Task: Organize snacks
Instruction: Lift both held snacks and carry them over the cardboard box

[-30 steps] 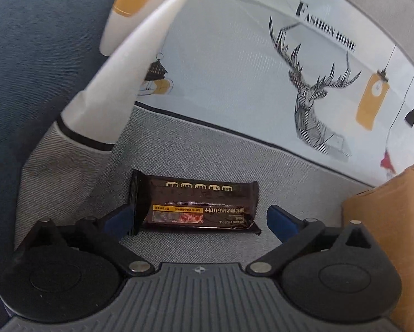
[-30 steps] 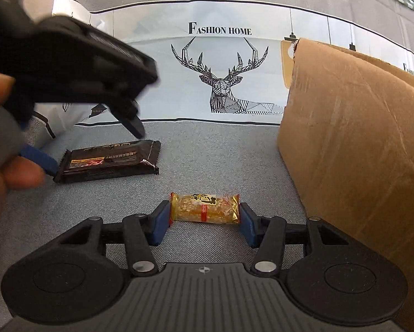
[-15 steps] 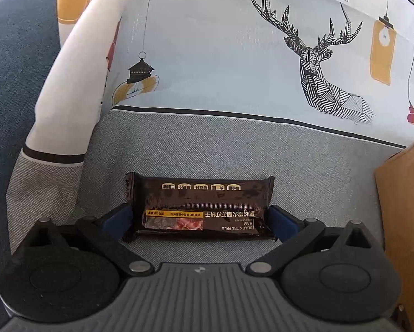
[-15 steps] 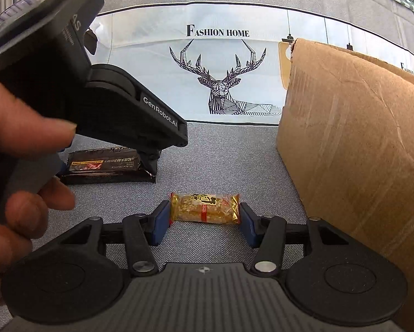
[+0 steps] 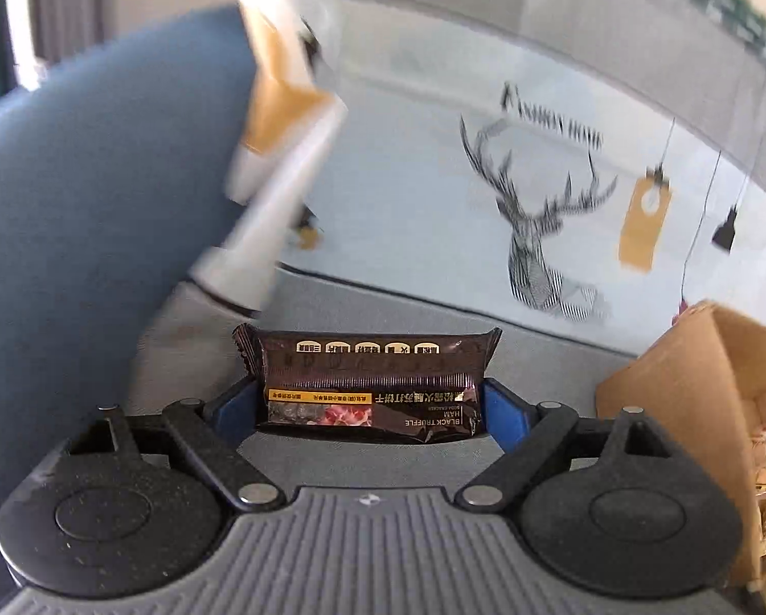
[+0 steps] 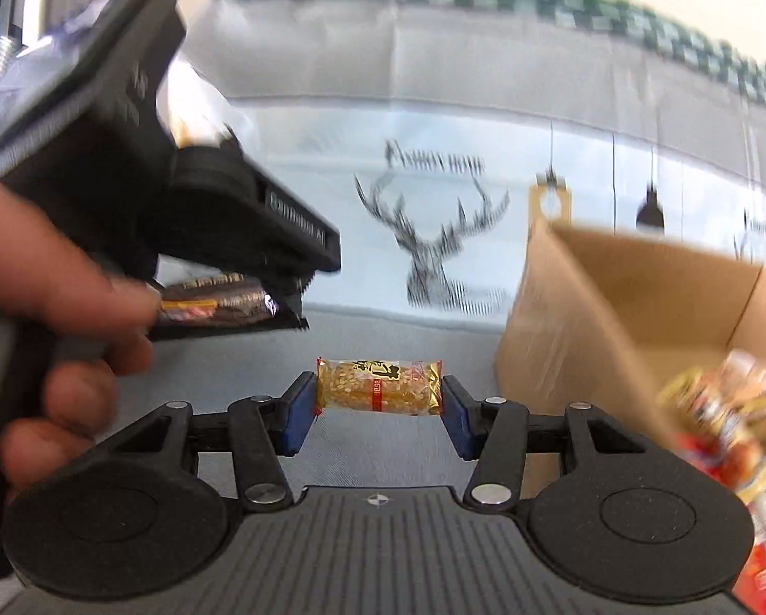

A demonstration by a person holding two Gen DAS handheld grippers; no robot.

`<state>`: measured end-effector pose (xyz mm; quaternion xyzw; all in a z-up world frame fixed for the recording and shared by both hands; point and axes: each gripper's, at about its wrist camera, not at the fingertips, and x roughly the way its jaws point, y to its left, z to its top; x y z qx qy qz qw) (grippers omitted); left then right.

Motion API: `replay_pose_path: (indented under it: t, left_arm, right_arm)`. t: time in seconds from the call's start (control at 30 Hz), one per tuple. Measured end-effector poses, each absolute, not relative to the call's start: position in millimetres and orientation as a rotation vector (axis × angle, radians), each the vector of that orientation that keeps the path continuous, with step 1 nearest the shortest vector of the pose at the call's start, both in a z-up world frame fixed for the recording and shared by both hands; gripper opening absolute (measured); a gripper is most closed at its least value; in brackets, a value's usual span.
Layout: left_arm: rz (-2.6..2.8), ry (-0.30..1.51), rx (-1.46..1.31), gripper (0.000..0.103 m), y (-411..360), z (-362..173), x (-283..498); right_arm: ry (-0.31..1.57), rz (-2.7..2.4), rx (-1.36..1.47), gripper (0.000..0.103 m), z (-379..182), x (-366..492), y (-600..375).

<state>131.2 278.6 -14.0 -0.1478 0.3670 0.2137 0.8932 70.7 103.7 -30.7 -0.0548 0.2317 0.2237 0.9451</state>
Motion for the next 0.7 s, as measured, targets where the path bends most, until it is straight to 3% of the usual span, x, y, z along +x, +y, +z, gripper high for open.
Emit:
replay_pose_path:
  t: [0.47,0.7]
  left_arm:
    - [0.409,0.513,-0.212,0.092,184.5,49.1,-0.4]
    - [0.317,0.453,-0.148,0.092,135.1,59.8,-2.7]
  right_arm:
    - [0.229,0.442,-0.032,0.054,82.1,19.0,-24.9]
    - [0.225,0.329,0.006,0.054,81.4,35.1,-107.0]
